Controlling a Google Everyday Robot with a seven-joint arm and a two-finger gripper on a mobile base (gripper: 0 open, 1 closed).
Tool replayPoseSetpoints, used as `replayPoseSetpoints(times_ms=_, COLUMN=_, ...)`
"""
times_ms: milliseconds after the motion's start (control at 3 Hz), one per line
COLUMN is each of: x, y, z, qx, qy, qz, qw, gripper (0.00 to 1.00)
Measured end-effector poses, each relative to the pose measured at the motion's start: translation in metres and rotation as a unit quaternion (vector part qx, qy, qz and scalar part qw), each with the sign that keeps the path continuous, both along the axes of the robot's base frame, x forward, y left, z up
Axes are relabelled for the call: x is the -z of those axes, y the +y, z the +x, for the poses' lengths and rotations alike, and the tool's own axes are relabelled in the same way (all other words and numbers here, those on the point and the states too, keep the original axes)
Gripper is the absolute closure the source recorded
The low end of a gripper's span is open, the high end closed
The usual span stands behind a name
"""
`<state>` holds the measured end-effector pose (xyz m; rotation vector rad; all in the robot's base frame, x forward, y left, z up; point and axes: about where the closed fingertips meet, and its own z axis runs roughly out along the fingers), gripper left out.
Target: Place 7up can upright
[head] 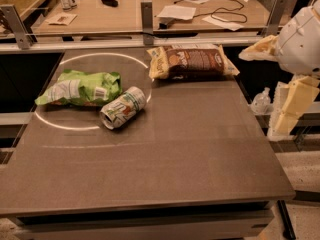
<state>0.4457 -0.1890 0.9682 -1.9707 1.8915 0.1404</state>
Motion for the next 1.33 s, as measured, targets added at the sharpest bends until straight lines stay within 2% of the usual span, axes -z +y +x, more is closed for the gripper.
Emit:
replayPoseSetpoints(times_ms=333, x=0.007, y=0.030, z=0.011, qx=-0.098, qy=0.009, qz=0.061, qw=0.9932, gripper=0.00)
replayPoseSetpoints(times_ms=667, x=0.009, y=0.065, z=0.013, qx=-0.155, qy=-0.003, qz=0.078, qw=0.9848, gripper=0.00)
replayPoseSetpoints(times_ms=1000, x=0.016, y=0.097, z=0.008, qx=-0.193, qy=-0.047, qz=0.055, qw=0.9786, gripper=0.00)
replayPoseSetpoints(times_ms=1333, x=0.019, y=0.131, z=0.016, qx=-0.228, qy=-0.090, qz=0.042, qw=0.9686, gripper=0.00)
